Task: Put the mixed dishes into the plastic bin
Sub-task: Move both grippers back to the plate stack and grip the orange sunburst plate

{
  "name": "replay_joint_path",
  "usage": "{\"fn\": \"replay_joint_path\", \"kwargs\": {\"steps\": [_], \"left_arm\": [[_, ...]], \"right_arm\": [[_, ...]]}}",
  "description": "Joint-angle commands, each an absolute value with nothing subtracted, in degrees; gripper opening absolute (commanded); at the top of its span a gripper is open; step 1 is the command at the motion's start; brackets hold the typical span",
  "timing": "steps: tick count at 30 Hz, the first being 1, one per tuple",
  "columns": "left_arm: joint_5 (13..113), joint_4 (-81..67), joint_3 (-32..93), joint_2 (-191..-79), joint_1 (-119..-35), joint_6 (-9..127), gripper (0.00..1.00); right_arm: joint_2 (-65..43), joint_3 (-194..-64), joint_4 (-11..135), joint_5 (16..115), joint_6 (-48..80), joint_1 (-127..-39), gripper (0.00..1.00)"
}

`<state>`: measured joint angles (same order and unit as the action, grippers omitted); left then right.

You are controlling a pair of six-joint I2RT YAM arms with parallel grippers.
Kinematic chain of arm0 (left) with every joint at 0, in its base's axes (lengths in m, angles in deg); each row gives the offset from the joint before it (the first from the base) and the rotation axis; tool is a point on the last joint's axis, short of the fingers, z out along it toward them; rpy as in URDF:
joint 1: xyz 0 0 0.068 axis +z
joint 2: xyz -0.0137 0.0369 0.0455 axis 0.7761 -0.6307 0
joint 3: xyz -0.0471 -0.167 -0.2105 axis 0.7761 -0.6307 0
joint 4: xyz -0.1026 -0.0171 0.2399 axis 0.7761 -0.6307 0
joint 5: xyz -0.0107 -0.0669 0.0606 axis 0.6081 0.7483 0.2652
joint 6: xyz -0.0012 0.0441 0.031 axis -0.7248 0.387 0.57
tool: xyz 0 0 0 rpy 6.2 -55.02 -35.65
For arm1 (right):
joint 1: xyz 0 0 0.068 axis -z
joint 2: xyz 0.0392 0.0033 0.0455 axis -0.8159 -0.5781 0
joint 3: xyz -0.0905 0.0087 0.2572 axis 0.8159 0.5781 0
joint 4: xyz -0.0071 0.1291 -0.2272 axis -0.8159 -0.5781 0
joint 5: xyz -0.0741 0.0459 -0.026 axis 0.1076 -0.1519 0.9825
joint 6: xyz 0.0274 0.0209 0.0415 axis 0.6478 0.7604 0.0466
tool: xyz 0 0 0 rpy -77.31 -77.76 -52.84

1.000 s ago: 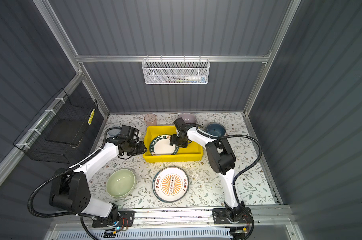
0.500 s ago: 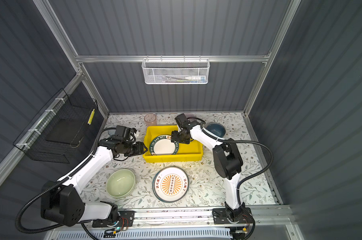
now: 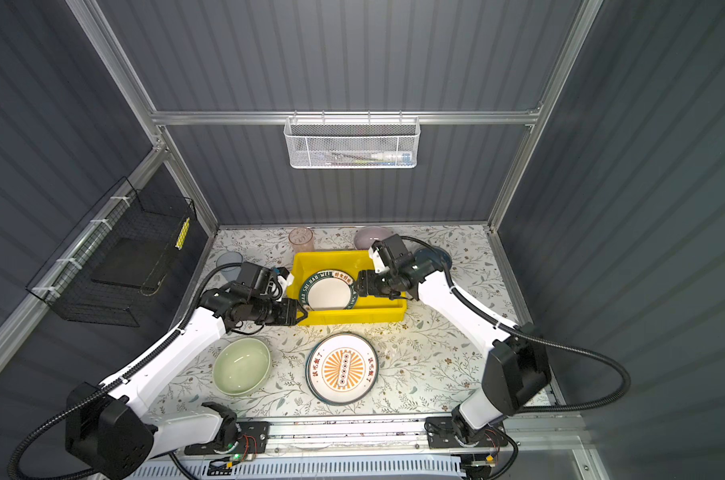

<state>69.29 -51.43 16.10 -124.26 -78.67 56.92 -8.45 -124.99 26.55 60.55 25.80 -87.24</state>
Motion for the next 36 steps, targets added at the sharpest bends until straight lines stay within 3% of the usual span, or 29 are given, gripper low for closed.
{"fn": "replay_joint_path", "kwargs": {"steps": [1, 14, 36], "left_arm": [[70.04, -53.20, 13.66, -123.91, -81.22, 55.23, 0.54], [69.40, -52.31, 4.95, -121.64, -87.92, 49.35, 0.41], [74.08, -45.53, -1.61, -125.62, -91.33, 47.47, 0.34]], "right_arm": [[-3.59, -118.76, 26.20, 58.48, 25.07, -87.33, 0.67], [15.32, -93.59, 32.87, 59.37, 32.17, -92.69, 0.59], [10.95, -80.96, 47.23, 54.00, 40.89, -94.23, 0.56]]}}
